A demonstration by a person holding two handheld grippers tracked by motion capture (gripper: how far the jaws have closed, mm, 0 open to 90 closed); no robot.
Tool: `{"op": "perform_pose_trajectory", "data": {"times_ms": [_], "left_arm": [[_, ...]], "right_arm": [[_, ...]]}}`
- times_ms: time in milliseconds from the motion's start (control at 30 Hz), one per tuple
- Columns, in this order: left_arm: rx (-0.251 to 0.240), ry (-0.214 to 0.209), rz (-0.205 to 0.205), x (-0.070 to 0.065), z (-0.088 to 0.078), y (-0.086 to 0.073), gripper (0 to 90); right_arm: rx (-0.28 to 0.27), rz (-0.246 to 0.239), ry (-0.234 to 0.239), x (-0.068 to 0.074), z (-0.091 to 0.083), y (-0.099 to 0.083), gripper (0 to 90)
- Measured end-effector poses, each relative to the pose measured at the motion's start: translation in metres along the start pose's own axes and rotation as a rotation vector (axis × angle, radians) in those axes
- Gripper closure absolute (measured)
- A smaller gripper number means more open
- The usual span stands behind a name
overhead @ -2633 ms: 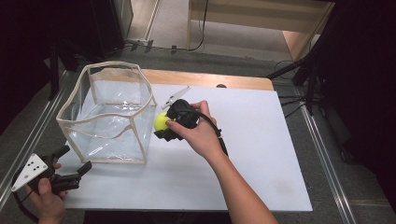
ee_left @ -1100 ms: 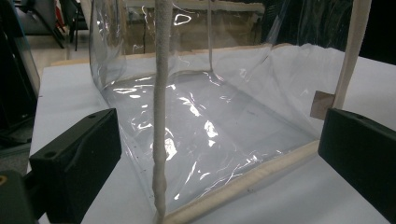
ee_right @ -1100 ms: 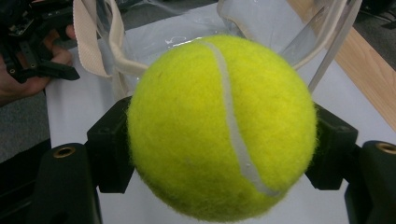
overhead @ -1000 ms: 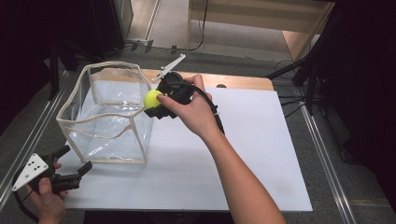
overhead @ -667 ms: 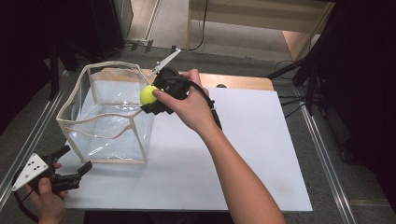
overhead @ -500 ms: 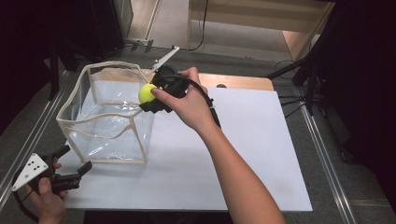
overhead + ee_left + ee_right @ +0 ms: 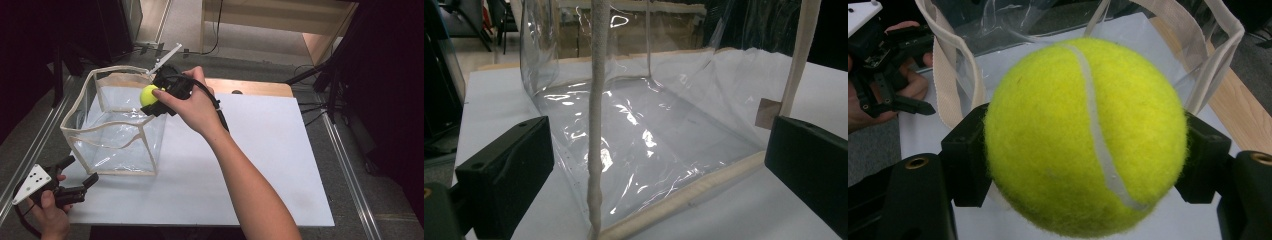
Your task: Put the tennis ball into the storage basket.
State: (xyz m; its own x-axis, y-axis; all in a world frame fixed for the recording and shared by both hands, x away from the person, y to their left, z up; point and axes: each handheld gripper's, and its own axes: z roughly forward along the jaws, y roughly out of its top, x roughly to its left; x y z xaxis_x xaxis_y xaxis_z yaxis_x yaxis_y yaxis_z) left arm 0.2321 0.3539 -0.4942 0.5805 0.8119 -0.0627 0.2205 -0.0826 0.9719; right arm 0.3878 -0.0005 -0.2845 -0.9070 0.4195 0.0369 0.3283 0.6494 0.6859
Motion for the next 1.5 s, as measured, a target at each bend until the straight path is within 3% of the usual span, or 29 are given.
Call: {"op": "perform_pose_trajectory", "data": {"times_ms": [1000, 1500], "left_arm": [[-0.001, -0.003, -0.001, 0.001, -0.001, 0.000, 0.0], [-0.001, -0.006, -0.001, 0.002, -0.001, 0.000, 0.0]], "right_arm": [[0.026, -0.015, 0.011, 0.001, 0.022, 0.024, 23.6], [0.056, -0.009, 0.017, 0.000, 0.033, 0.026, 23.6]]}}
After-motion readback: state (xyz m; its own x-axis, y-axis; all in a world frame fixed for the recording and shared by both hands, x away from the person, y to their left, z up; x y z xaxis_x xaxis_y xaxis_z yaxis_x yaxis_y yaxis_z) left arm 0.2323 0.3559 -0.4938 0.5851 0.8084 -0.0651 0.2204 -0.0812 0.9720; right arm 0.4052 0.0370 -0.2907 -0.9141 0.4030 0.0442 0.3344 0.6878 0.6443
